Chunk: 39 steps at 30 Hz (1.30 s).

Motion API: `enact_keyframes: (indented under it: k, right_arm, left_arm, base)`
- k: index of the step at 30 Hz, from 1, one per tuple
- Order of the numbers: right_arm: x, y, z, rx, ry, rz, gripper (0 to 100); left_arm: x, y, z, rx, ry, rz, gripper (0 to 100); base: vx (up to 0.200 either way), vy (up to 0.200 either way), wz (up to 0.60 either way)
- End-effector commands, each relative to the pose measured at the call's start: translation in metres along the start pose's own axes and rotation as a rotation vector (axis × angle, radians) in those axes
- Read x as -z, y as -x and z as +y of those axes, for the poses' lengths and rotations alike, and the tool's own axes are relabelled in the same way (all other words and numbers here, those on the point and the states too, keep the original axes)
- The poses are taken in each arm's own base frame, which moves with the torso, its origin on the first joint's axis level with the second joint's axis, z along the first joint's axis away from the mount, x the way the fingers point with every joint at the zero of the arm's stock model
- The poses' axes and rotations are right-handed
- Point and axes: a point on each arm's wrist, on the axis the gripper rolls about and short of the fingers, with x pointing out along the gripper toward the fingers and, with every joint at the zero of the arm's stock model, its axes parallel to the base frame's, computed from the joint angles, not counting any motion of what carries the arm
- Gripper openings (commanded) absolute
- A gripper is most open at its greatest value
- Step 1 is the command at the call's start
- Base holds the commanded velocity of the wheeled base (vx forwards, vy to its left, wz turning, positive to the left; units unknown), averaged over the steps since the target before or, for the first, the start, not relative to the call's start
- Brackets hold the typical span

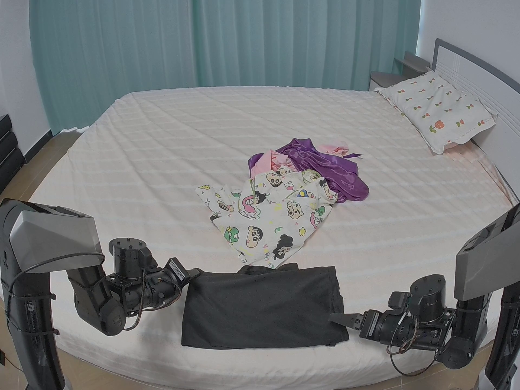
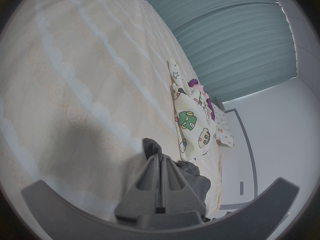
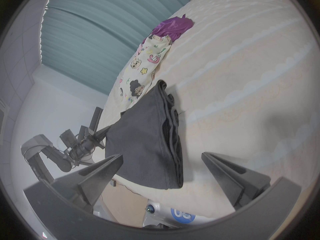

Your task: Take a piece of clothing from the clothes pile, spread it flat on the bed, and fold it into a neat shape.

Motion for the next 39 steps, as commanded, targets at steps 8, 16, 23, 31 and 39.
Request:
enact_keyframes:
  k: [8, 16, 23, 31, 39]
  right_arm:
    - [0.015, -0.008, 0.002, -0.01, 0.031, 0.075, 0]
    - [0.022, 0.004, -0.004, 0.026, 0.065, 0.114, 0]
    - [0.024, 0.006, -0.007, 0.04, 0.07, 0.128, 0]
    - [0.026, 0.006, -0.009, 0.052, 0.082, 0.141, 0]
    - [0.025, 0.003, -0.009, 0.049, 0.079, 0.131, 100]
  left_arm:
    - [0.0, -0.001, 0.0, 0.0, 0.001, -0.002, 0]
    - [0.0, -0.001, 0.001, -0.003, 0.002, -0.001, 0]
    - [0.0, -0.001, 0.001, -0.01, 0.0, -0.012, 0]
    - [0.0, -0.001, 0.002, -0.011, 0.002, -0.01, 0]
    - [0.003, 0.0, 0.001, -0.012, -0.001, -0.002, 100]
  base:
    - [0.0, 0.0, 0.0]
    - [0.0, 0.0, 0.0]
    - [0.0, 0.0, 0.0]
    - [0.0, 0.0, 0.0]
    - [0.0, 0.0, 0.0]
